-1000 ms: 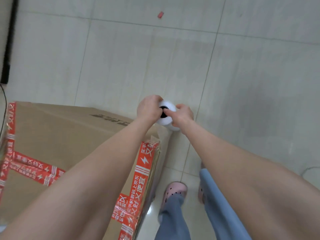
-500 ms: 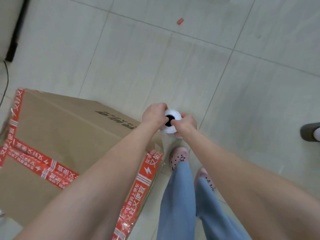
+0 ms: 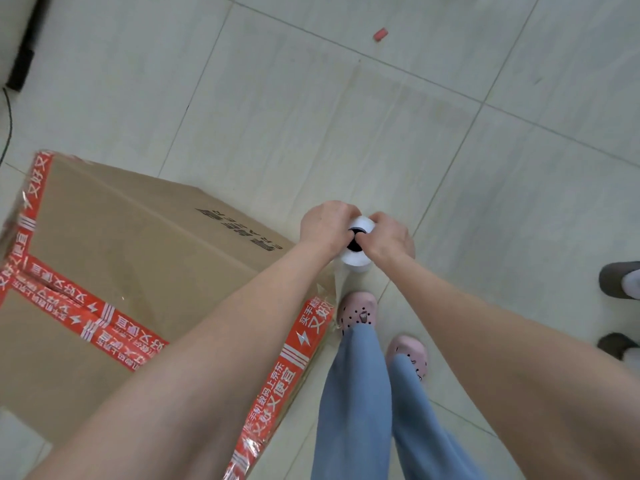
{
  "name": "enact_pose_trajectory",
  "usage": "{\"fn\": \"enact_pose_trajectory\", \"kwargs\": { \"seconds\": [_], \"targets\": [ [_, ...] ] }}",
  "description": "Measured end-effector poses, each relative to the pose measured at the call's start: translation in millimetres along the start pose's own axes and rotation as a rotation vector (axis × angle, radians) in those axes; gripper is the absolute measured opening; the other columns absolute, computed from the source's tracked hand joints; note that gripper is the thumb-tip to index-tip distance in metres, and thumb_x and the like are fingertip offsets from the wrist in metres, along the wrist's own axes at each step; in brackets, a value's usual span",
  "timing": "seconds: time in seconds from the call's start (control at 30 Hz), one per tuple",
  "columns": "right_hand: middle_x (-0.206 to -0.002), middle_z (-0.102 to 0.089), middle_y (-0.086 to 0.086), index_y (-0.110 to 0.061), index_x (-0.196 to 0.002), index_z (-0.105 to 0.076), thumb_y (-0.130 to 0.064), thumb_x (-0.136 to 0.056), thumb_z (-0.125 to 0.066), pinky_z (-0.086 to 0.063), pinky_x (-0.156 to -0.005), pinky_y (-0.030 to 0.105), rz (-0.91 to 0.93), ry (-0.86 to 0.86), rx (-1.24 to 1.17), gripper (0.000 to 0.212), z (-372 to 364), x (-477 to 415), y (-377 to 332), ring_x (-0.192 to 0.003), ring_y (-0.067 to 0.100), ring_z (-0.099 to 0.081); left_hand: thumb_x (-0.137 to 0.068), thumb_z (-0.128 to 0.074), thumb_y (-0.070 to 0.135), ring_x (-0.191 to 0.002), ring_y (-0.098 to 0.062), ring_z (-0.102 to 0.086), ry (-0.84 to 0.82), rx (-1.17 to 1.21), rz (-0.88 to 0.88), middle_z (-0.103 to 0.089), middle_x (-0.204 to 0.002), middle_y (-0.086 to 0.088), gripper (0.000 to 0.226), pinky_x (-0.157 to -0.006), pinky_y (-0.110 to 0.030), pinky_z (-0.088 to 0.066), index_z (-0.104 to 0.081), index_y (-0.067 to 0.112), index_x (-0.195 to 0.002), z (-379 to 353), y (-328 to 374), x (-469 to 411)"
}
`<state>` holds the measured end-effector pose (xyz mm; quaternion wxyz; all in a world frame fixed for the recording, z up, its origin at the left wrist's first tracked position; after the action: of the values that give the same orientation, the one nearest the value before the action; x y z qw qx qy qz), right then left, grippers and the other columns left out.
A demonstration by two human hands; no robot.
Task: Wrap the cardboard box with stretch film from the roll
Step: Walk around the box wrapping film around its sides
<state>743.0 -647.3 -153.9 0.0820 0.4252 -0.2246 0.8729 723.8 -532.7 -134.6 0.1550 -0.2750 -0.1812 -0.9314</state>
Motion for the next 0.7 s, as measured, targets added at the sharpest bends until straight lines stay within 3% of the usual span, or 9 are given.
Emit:
{"fn": "enact_pose_trajectory", "kwargs": {
  "seconds": [0.13,0.27,0.37,0.5,0.57,0.7],
  "targets": [
    [-0.101,-0.063,0.003,-0.024,-0.109,-0.061,-0.02,-0.082,-0.059,-0.04,-0.067,0.028,0.003,-0.012,-0.005,0.028,7,-3,0,-0.084,0.023,-0.053,-0.08,-0.06,0.024,-0.104,-0.024,-0.058,-0.11,0.067,0.101,-0.063,-0.113,-0.002,0.038,-0.078,-0.033,-0.046,-0.059,0.02,-0.118,-5,-1,0],
    [-0.1,-0.064,0.003,-0.023,-0.105,-0.063,-0.019,-0.079,-0.061,-0.041,-0.066,0.027,0.004,-0.022,-0.047,0.027,1,-1,-4,-0.088,0.025,-0.058,-0.079,-0.06,0.019,-0.079,-0.029,-0.055,-0.202,0.027,0.177,-0.063,-0.095,-0.011,0.01,-0.06,-0.03,-0.039,-0.054,0.012,-0.083,-3,-7,-3],
    [-0.095,-0.064,0.002,-0.024,-0.1,-0.063,-0.021,-0.078,-0.062,-0.04,-0.063,0.027,-0.005,-0.026,-0.053,0.022,-3,-1,-7,-0.082,0.024,-0.057,-0.078,-0.057,0.014,-0.08,-0.031,-0.058,-0.166,-0.021,0.135,-0.056,-0.081,-0.009,0.006,-0.055,-0.028,-0.034,-0.051,0.013,-0.077,3,-9,-6],
    [-0.098,-0.06,0.002,-0.02,-0.106,-0.058,-0.03,-0.076,-0.066,-0.041,-0.062,0.028,-0.037,-0.029,-0.075,0.032,-5,-4,-11,-0.083,0.024,-0.057,-0.077,-0.057,0.018,-0.073,-0.028,-0.051,-0.13,0.065,0.184,-0.052,-0.076,-0.006,0.013,-0.055,-0.028,-0.034,-0.047,0.012,-0.071,1,-23,-5],
    [-0.095,-0.055,0.003,-0.018,-0.105,-0.053,-0.037,-0.074,-0.068,-0.05,-0.067,0.032,-0.099,-0.056,-0.154,0.04,-9,-4,-13,-0.083,0.027,-0.06,-0.077,-0.057,0.019,-0.072,-0.03,-0.058,-0.128,0.167,0.274,-0.055,-0.074,-0.008,0.017,-0.056,-0.03,-0.04,-0.045,0.011,-0.067,0,-33,-5],
    [-0.095,-0.062,0.011,-0.007,-0.099,-0.058,-0.027,-0.077,-0.065,-0.058,-0.077,0.041,-0.156,-0.144,-0.289,0.03,-16,-7,-23,-0.081,0.032,-0.067,-0.076,-0.057,0.021,-0.063,-0.027,-0.063,-0.142,0.298,0.39,-0.059,-0.069,-0.009,0.026,-0.052,-0.025,-0.043,-0.038,0.013,-0.059,2,-43,-9]
  ]
}}
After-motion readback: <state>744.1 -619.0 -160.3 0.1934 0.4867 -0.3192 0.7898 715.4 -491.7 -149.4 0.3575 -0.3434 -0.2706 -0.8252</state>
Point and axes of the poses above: each hand's wrist, its own x-axis away from the middle knuckle, its own z-axis out of the back of the hand, y = z × x, the point moved 4 cm from there along -x, towards the middle knuckle
